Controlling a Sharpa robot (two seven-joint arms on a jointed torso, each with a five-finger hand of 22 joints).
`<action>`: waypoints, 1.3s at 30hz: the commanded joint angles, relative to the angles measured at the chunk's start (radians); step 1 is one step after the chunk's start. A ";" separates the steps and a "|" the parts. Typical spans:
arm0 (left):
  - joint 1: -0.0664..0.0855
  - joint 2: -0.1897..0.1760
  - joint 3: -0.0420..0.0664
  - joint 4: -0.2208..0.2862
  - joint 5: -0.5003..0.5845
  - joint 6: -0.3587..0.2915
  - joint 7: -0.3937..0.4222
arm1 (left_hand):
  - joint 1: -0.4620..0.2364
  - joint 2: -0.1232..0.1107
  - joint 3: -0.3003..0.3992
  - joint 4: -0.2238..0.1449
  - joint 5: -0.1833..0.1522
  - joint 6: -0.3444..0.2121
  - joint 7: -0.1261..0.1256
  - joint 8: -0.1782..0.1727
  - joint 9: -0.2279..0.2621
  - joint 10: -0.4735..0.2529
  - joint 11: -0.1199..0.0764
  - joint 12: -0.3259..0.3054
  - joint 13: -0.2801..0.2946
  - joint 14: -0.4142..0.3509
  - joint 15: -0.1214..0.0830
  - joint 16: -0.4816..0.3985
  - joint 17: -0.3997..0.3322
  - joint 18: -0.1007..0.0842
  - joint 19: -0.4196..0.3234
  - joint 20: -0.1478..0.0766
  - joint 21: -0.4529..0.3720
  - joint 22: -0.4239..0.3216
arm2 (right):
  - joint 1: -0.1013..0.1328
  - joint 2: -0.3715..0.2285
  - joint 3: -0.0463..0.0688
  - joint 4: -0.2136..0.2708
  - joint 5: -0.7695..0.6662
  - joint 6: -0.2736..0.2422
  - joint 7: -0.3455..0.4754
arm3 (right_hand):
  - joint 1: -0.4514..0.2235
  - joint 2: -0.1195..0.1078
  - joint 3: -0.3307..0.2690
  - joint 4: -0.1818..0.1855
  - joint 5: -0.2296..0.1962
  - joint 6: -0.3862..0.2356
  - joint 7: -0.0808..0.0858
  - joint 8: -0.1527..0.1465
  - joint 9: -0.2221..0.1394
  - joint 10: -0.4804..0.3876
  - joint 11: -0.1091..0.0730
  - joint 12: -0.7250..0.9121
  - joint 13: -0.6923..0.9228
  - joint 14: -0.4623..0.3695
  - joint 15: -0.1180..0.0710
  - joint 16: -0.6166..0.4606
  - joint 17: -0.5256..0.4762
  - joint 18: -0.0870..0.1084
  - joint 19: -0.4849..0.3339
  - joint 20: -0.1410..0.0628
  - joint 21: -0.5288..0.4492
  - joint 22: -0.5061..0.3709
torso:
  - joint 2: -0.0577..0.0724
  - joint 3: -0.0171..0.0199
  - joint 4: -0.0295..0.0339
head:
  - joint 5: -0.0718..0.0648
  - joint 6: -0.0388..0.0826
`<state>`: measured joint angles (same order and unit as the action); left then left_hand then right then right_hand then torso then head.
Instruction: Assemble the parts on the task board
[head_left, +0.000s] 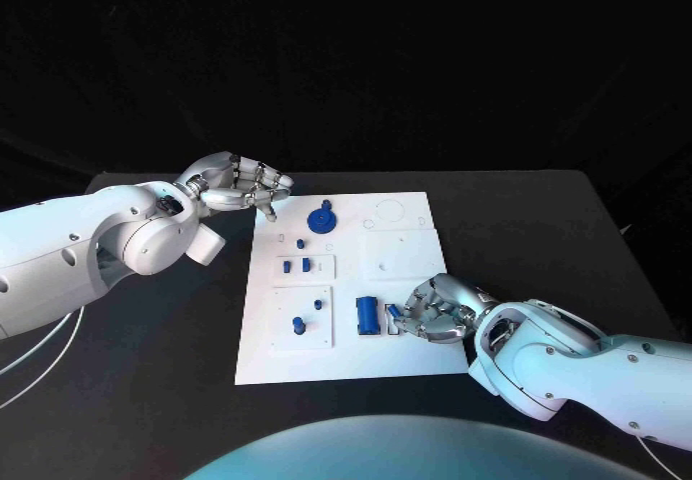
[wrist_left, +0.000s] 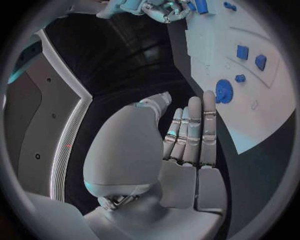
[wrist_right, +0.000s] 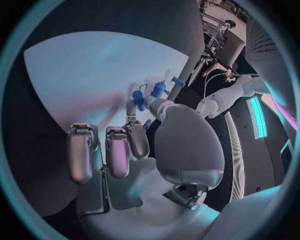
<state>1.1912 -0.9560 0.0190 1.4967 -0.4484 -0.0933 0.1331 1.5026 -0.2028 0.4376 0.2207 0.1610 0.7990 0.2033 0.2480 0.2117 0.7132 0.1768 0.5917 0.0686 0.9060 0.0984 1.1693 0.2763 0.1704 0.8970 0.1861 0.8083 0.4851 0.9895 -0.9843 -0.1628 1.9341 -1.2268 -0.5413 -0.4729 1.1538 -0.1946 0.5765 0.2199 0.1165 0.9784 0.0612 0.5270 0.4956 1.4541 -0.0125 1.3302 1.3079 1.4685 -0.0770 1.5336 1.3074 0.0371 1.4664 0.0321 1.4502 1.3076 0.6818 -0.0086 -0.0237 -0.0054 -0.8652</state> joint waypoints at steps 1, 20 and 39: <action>0.001 0.001 0.001 0.003 0.003 0.012 0.003 | -0.009 0.003 0.006 -0.001 0.003 -0.006 0.035 0.003 -0.002 -0.003 -0.001 0.004 0.000 -0.008 0.001 -0.001 0.000 0.013 0.002 0.004 -0.003 -0.001 | -0.001 0.004 0.000 -0.003 0.004 0.024 -0.006 | -0.012 -0.003 -0.006 0.005 -0.002 -0.003 0.000 0.003 0.001 0.005 -0.001 0.002 0.091 0.086 0.000 0.001 0.184 -0.014 0.074 -0.002 -0.001 0.233 | -0.001 -0.0004 -0.0001 | -0.001 -0.002; 0.001 0.001 0.001 0.003 0.003 0.013 0.000 | -0.011 0.002 0.008 -0.001 0.003 -0.006 0.035 0.003 -0.002 -0.005 0.000 0.004 -0.001 -0.008 0.001 0.000 0.001 0.013 0.001 0.004 -0.003 0.000 | -0.001 0.022 0.000 -0.013 -0.001 0.027 -0.004 | -0.100 -0.037 -0.164 0.067 -0.008 0.000 0.002 0.000 0.008 0.004 0.002 0.000 0.091 0.085 0.003 0.000 0.182 -0.013 0.072 0.000 -0.008 0.231 | -0.001 -0.0006 -0.0001 | 0.000 -0.001; 0.001 0.000 0.001 0.001 0.003 0.011 0.000 | -0.011 0.002 0.008 -0.001 0.003 -0.006 0.035 0.003 -0.002 -0.005 0.000 0.004 -0.001 -0.008 0.001 0.000 0.001 0.013 0.001 0.004 -0.003 0.000 | -0.001 -0.028 0.000 0.013 -0.003 0.093 0.053 | -0.068 -0.041 -0.206 0.057 -0.005 -0.002 0.001 -0.002 0.010 0.003 0.001 -0.001 0.091 0.085 0.002 0.000 0.182 -0.013 0.072 -0.001 -0.004 0.231 | -0.001 0.0005 -0.0019 | 0.003 -0.001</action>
<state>1.1912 -0.9570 0.0191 1.4957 -0.4484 -0.0924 0.1285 1.5026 -0.2028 0.4375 0.2207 0.1610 0.7990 0.2033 0.2480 0.2109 0.7132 0.1768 0.5917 0.0686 0.9060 0.0984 1.1693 0.2763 0.1703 0.8970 0.1861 0.8083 0.4851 0.9897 -1.0105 -0.1625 1.9420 -1.2236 -0.4956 -0.4526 1.0773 -0.2348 0.3754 0.2747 0.1141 0.9795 0.0602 0.5290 0.5040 1.4541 -0.0125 1.3299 1.3075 1.4685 -0.0770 1.5336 1.3080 0.0371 1.4663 0.0322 1.4460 1.3080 0.6809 -0.0084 -0.0243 -0.0032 -0.8670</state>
